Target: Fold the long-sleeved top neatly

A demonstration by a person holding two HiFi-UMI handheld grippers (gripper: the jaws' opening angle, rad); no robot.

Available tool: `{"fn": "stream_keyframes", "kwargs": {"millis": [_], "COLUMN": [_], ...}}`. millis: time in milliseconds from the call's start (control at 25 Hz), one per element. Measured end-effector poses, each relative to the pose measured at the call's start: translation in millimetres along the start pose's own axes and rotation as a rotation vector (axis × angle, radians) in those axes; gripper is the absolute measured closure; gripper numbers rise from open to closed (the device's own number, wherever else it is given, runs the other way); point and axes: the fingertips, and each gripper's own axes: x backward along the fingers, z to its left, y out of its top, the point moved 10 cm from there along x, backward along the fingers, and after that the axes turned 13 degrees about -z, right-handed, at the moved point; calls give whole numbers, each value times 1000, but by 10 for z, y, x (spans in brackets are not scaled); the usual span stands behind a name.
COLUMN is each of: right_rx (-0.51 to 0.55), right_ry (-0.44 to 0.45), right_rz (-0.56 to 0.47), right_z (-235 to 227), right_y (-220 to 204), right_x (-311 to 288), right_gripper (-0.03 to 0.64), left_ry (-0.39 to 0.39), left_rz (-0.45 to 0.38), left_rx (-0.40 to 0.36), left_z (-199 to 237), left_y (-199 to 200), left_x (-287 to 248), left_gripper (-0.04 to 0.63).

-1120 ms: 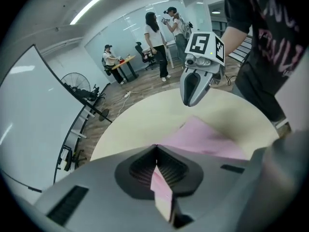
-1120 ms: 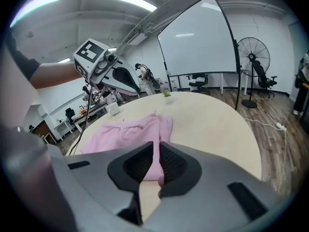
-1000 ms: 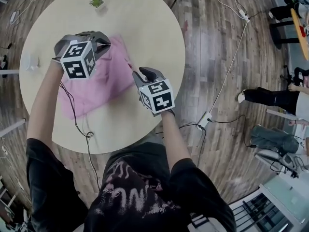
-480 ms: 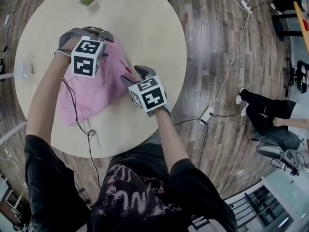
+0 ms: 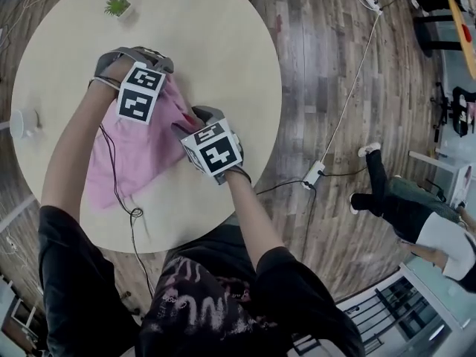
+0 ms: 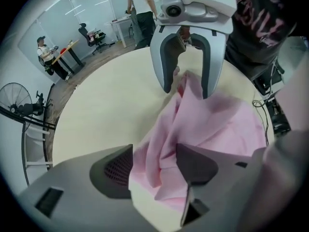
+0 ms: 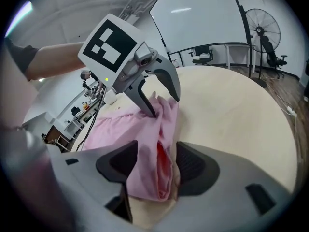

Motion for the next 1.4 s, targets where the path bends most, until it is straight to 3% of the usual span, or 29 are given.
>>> {"fn": "stream_keyframes", "kwargs": {"millis": [400,720,880,1040,1400], "right_rx": [-3,-18,-18,-17,-7], "right_ry": [16,5,2,1,12], "right_rz": [39,44,38,24,-6], "right_z": [-16,-1,3,-2,115], "right_y": [-47,-66,-89,-105,-4], "right_x": [-92,-108,-123,-99,50], "right_gripper": [378,436,490,551,574], "left_ry": [-73,-119,-128,-88,4], "left_rz": [-11,-13,3,6,9], "left_rx": [40,87,74,72,74], "left_z": [41,7,-29,-72,-196], "left_y": [-29,-31,-24,-2,100], "left_x": [-108,-90,-103,-91,199], "left_gripper": [326,413,457,499,509]}}
